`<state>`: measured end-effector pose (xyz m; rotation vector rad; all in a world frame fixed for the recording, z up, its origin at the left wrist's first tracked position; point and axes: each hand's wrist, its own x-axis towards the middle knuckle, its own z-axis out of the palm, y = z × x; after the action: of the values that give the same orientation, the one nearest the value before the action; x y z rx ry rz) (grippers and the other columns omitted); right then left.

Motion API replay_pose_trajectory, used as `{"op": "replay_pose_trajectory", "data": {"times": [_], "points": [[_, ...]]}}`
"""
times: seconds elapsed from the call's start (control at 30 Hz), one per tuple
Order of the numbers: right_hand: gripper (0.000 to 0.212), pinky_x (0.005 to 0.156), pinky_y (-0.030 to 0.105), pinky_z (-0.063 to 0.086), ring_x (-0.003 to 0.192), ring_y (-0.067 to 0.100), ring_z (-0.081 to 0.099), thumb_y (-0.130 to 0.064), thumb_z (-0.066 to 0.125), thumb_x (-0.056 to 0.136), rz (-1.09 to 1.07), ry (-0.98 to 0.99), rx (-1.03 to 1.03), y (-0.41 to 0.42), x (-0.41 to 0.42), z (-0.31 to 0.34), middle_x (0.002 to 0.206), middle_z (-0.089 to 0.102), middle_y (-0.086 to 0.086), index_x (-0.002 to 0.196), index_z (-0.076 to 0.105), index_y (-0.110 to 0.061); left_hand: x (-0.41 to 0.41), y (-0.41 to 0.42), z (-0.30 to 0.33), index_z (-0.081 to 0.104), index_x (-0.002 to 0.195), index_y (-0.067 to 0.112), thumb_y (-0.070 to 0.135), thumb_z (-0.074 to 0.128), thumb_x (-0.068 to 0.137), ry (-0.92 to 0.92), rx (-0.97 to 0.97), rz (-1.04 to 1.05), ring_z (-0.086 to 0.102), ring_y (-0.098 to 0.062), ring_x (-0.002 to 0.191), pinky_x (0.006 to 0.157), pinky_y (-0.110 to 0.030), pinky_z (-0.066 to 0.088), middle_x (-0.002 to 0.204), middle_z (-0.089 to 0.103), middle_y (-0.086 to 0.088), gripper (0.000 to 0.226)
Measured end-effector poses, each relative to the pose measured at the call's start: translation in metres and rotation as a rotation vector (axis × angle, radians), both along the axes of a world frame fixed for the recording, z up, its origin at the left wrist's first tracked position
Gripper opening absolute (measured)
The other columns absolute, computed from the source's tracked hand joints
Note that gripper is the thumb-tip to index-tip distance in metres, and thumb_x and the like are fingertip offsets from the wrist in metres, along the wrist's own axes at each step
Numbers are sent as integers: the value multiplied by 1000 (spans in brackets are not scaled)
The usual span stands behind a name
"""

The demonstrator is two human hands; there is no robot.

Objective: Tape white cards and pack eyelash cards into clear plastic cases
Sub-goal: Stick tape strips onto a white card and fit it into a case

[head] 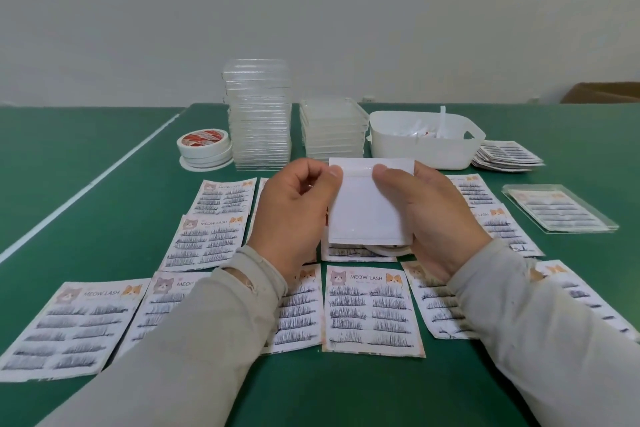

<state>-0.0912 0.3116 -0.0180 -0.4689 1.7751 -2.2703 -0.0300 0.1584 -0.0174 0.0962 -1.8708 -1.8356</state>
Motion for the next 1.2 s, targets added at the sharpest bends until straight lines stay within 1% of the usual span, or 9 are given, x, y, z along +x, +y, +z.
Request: {"op": "replay_pose_trajectory", "data": {"times": [0.1, 0.23, 0.3, 0.4, 0.53, 0.7, 0.9, 1.03, 1.2], "points": [[23, 74, 56, 61, 89, 28, 76, -40, 67, 85, -17, -109, -44, -1, -2, 2, 102, 78, 11, 90, 81, -23, 0, 0, 0, 68, 81, 13, 19, 63, 99, 23, 23, 14, 58, -11, 72, 66, -29, 51, 77, 66, 1, 20], [37, 85, 42, 61, 104, 31, 73, -26, 79, 81, 95, 0, -33, -1, 2, 1, 111, 76, 14, 113, 74, -8, 1, 4, -1, 67, 79, 13, 19, 59, 102, 63, -12, 11, 56, -10, 71, 65, -26, 48, 76, 63, 1, 24], [34, 89, 43, 60, 105, 31, 73, -19, 79, 82, 90, 14, -17, 0, 2, -1, 110, 76, 14, 114, 74, -6, 1, 4, -3, 68, 80, 15, 18, 55, 104, 70, -61, 20, 55, -7, 70, 65, -22, 48, 75, 64, 4, 27], [22, 95, 50, 57, 104, 32, 73, -11, 76, 89, 19, 44, -1, 1, 3, 1, 108, 77, 13, 110, 75, -5, 0, 4, -3, 68, 99, 23, 13, 57, 103, 80, -119, 24, 64, -7, 81, 76, -24, 54, 87, 72, 8, 16], [19, 96, 52, 56, 101, 31, 74, -9, 77, 88, -26, 64, 28, 1, 4, 3, 105, 78, 11, 106, 76, -7, 3, 2, -2, 60, 99, 29, 5, 71, 91, 144, -176, 45, 62, 2, 77, 74, -12, 51, 82, 68, 19, 27], [23, 93, 56, 57, 99, 33, 74, -11, 80, 84, -53, 47, 49, 0, 2, 3, 103, 78, 13, 105, 76, -6, 2, 1, -3, 68, 90, 28, 7, 76, 88, 161, -202, 77, 64, -4, 80, 75, -12, 51, 84, 70, 11, 22], [32, 92, 50, 58, 94, 27, 75, -18, 84, 74, -95, 104, 130, -1, 1, 1, 97, 79, 6, 103, 75, -10, 1, -1, -5, 71, 89, 30, 7, 76, 89, 129, -197, 72, 66, -5, 79, 72, -12, 52, 85, 73, 6, 23], [19, 87, 43, 60, 89, 20, 76, -16, 84, 79, -157, 171, 196, -2, 2, 1, 92, 79, -1, 96, 76, -15, 0, -2, -6, 69, 87, 28, 8, 75, 89, 110, -218, 63, 63, -6, 77, 74, -16, 53, 83, 71, 7, 20], [13, 88, 46, 60, 87, 19, 76, -14, 83, 80, -171, 196, 218, -3, 4, 2, 90, 79, -2, 91, 76, -16, -1, -4, -7, 65, 83, 24, 8, 75, 89, 112, -235, 71, 60, -4, 73, 71, -15, 50, 76, 67, 10, 20]]}}
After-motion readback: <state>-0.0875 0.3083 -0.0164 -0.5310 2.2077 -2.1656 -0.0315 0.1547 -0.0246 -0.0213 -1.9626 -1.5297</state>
